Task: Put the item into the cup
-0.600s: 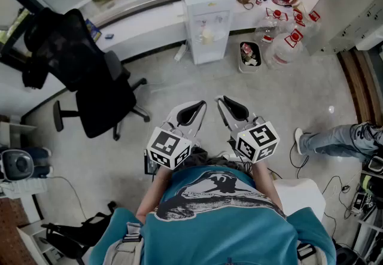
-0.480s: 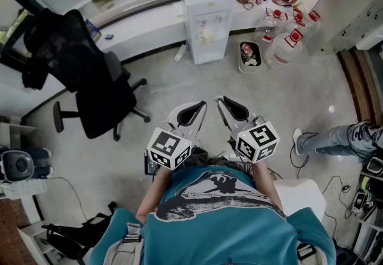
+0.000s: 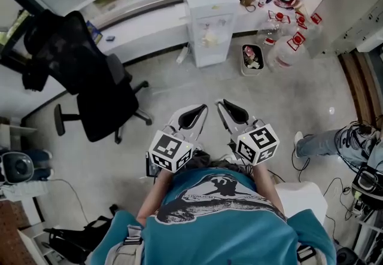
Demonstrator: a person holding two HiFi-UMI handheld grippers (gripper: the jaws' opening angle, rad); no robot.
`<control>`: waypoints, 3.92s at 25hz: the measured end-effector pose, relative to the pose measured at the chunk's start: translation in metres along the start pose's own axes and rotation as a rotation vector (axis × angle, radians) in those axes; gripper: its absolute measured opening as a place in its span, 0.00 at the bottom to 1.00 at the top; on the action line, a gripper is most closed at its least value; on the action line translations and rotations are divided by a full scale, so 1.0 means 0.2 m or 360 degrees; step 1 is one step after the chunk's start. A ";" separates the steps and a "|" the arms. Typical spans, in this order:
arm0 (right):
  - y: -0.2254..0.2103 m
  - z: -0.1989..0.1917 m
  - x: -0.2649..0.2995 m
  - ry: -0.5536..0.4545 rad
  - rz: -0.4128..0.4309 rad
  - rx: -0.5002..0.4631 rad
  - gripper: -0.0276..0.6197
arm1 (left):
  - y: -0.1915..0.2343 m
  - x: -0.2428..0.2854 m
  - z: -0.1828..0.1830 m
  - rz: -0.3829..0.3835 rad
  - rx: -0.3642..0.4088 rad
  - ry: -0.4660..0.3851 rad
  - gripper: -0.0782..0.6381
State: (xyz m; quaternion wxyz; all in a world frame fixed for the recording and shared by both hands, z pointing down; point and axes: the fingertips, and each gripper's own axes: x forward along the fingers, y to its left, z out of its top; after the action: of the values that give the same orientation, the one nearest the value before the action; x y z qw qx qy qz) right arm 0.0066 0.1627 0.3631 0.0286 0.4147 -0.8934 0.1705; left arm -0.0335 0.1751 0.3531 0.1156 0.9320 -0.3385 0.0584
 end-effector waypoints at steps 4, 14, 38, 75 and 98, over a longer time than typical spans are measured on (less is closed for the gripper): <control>0.03 0.00 0.07 0.0012 0.0018 0.0007 0.10 | 0.06 -0.03 0.00 0.0010 -0.0015 0.0005 0.11; 0.15 -0.10 0.21 0.0066 0.0052 0.0045 0.10 | 0.21 -0.17 -0.06 0.0053 -0.0044 0.0004 0.11; -0.44 0.02 0.38 0.0140 0.0145 0.0131 0.10 | 0.41 0.35 -0.02 0.0186 0.0008 0.0095 0.11; -1.07 0.17 0.61 0.0203 0.0503 0.0220 0.10 | 0.55 0.89 0.14 0.0620 -0.0107 0.0115 0.13; -1.39 0.09 1.13 0.0377 0.0320 0.0215 0.10 | 1.10 1.16 0.14 0.0482 -0.0142 0.0114 0.14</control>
State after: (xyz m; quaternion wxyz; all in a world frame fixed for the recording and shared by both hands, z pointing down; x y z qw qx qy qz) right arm 0.0696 -0.1749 0.4682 0.0886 0.3011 -0.9073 0.2799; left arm 0.0022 -0.1392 0.4087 0.1587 0.8616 -0.4731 0.0932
